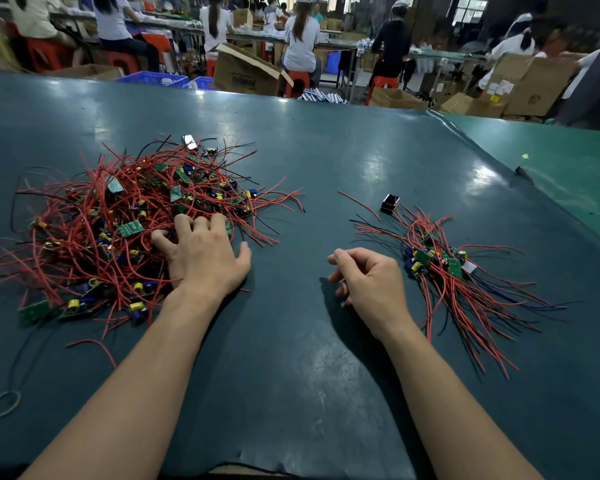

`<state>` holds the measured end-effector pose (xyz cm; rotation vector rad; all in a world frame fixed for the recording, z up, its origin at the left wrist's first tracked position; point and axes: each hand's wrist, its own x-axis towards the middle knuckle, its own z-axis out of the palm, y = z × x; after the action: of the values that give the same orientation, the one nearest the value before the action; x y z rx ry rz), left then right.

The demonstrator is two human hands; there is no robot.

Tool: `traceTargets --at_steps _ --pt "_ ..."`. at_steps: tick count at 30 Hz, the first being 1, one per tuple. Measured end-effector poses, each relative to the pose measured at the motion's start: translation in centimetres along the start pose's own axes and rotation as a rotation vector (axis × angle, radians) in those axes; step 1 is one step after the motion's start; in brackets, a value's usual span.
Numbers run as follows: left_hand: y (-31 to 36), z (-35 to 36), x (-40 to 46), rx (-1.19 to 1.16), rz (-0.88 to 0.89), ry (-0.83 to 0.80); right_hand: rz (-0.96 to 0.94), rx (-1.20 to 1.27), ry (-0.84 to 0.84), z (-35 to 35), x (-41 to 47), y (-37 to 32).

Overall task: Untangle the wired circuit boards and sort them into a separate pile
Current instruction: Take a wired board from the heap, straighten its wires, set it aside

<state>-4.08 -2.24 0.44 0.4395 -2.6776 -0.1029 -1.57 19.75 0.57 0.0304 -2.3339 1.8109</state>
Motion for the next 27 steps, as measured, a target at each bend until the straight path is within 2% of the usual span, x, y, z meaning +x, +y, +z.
traceTargets --at_steps 3,8,10,12,15,17,19,22,24,27 --pt "0.4 -0.4 -0.2 0.0 -0.072 0.046 0.004 -0.002 0.0 -0.1 0.0 -0.1" --pt "0.4 -0.8 -0.6 0.023 -0.119 0.017 0.011 0.004 0.004 -0.1 -0.2 -0.2" --pt "0.3 -1.1 -1.0 -0.084 -0.113 0.106 0.016 0.013 0.002 -0.2 -0.2 -0.3" --pt "0.1 -1.6 -1.4 -0.205 -0.086 0.269 0.017 0.029 0.002 -0.2 -0.2 -0.3" --pt "0.6 -2.7 -2.3 -0.361 0.084 0.568 0.016 0.062 -0.002 -0.1 -0.2 -0.4" --pt "1.7 -3.2 -3.0 -0.464 0.305 0.688 0.034 0.174 -0.057 -0.1 -0.2 -0.6" --pt "2.9 -3.3 -3.6 -0.554 0.572 0.68 0.078 0.331 -0.139 -0.2 -0.2 -1.0" --pt "4.1 -2.8 -4.5 -0.639 0.89 0.557 0.12 0.513 -0.212 -0.3 -0.2 -1.5" --pt "4.5 -2.4 -4.8 -0.675 0.977 0.486 0.111 0.567 -0.236 -0.3 -0.2 -1.6" --pt "4.9 -2.1 -5.2 -0.717 0.964 0.459 0.082 0.531 -0.192 -0.2 -0.4 -1.7"
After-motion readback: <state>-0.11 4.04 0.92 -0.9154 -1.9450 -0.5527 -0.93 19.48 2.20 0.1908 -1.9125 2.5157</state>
